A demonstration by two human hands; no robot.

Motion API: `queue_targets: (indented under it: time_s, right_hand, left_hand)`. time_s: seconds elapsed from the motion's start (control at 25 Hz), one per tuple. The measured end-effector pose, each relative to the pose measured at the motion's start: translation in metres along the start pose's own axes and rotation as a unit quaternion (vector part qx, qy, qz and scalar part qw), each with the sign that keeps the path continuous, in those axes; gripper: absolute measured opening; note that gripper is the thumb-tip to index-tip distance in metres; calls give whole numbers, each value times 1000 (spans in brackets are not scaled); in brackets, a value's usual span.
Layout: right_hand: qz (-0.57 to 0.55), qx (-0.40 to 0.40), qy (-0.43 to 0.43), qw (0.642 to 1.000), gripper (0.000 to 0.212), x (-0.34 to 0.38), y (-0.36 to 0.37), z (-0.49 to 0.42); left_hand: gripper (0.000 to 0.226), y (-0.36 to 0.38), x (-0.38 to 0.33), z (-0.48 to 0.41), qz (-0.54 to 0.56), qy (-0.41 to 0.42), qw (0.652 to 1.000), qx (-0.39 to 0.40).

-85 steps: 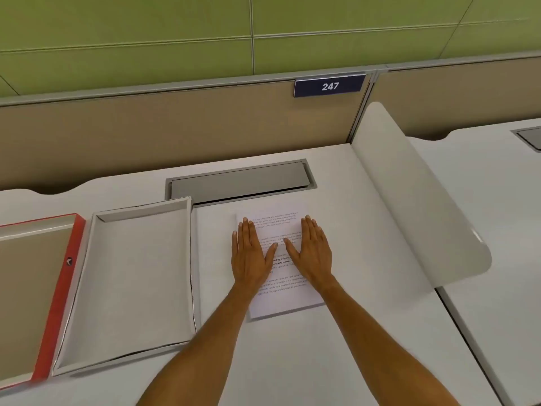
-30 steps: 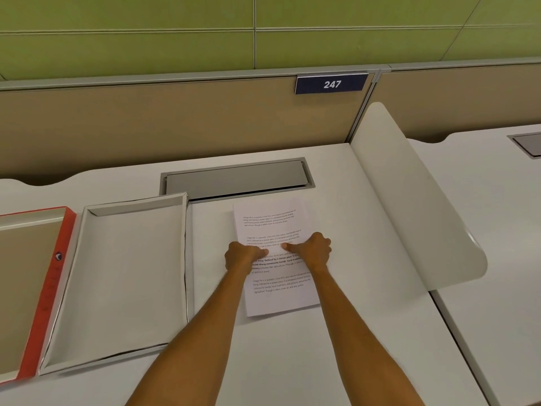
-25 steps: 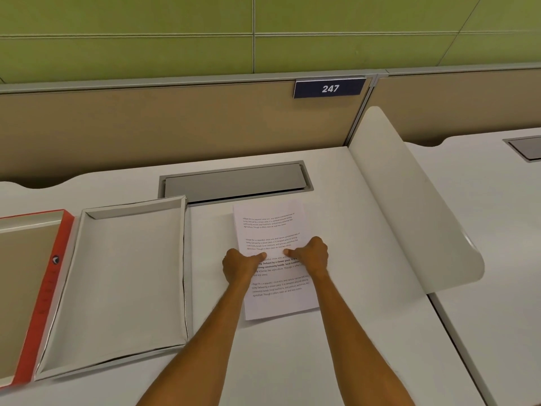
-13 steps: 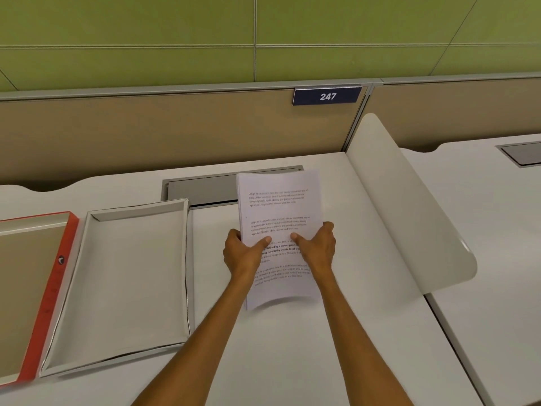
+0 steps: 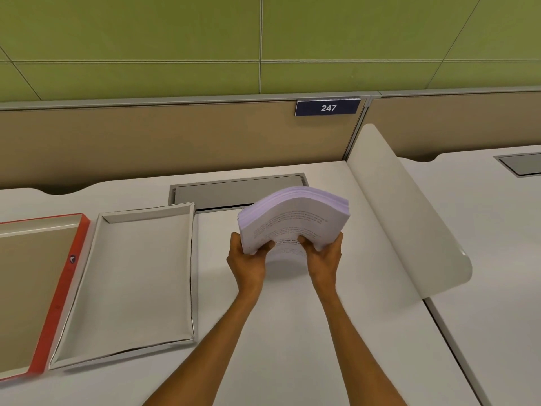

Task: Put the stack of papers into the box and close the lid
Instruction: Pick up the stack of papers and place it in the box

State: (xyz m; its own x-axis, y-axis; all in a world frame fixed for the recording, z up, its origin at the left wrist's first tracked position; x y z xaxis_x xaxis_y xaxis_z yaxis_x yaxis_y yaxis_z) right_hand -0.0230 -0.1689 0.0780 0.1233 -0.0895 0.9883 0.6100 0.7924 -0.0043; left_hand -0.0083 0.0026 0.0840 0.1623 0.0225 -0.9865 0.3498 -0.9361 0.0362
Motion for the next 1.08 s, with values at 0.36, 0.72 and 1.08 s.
queue_targets:
  time_s: [0.36,0.72,1.08]
  right_hand:
    - [35,8,19,999,69,-13,-7,-5]
    - [83,20,27,996,78,-15,-14,-7]
    - [80,-5,20,997,58,-5,-3,-7]
  left_hand:
    - [55,1,11,-3,-23,-2,999,28]
    - [66,-8,14,-17,-54,-8,995,79]
    - [44,-5,17,-20,-57,-40,994,79]
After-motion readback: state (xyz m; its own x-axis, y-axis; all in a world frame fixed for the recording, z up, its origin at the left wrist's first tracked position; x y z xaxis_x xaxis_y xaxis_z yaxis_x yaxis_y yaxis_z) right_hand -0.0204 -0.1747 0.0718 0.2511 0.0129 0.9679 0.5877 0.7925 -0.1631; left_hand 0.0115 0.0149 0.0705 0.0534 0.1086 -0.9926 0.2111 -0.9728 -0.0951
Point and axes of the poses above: each hand's wrist, its own z-axis away from the middle knuckle, its own y-axis out of the palm, x = y × z, the point moved 3 cm from there along -z, towards the middle knuckle, and after that the axes turned 10 degrees about y, right-handed, at the moved point
